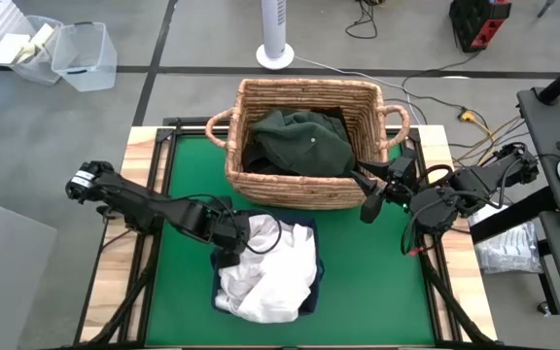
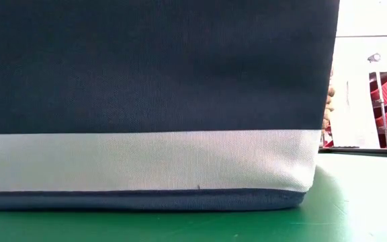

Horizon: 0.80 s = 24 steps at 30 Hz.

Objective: Sort clothes
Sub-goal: Put the white shirt into the blue laundry organizer

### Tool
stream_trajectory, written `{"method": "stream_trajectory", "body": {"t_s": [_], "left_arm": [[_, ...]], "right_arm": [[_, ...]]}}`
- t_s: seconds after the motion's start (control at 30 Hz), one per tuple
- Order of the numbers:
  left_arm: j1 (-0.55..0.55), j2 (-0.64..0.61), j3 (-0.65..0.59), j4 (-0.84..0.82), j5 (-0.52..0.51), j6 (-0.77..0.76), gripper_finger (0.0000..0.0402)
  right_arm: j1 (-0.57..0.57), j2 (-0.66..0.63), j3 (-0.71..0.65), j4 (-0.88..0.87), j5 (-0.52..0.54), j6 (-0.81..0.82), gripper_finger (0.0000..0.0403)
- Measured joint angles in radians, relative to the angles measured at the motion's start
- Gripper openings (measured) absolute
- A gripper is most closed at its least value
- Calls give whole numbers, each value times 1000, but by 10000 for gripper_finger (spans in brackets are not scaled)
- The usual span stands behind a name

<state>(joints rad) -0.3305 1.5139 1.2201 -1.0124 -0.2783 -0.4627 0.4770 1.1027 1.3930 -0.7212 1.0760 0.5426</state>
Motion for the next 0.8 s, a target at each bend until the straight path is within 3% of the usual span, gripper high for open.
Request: {"method": "stream_trajectory", "body": {"t_s": [0.13, 0.3, 0.53, 0.8], "left_arm": [[-2, -5, 71, -104, 0, 17, 94], [-2, -39, 121, -53, 0, 139, 94], [-1, -131, 119, 153, 64, 274, 91], [-1, -155, 95, 333, 121, 334, 74]], "right_arm": [[0, 0, 0, 0, 0, 0, 150], [0, 0, 0, 0, -11, 23, 150], [0, 10, 0, 0, -218, 45, 129], [0, 124, 0, 3, -384, 94, 54]]}}
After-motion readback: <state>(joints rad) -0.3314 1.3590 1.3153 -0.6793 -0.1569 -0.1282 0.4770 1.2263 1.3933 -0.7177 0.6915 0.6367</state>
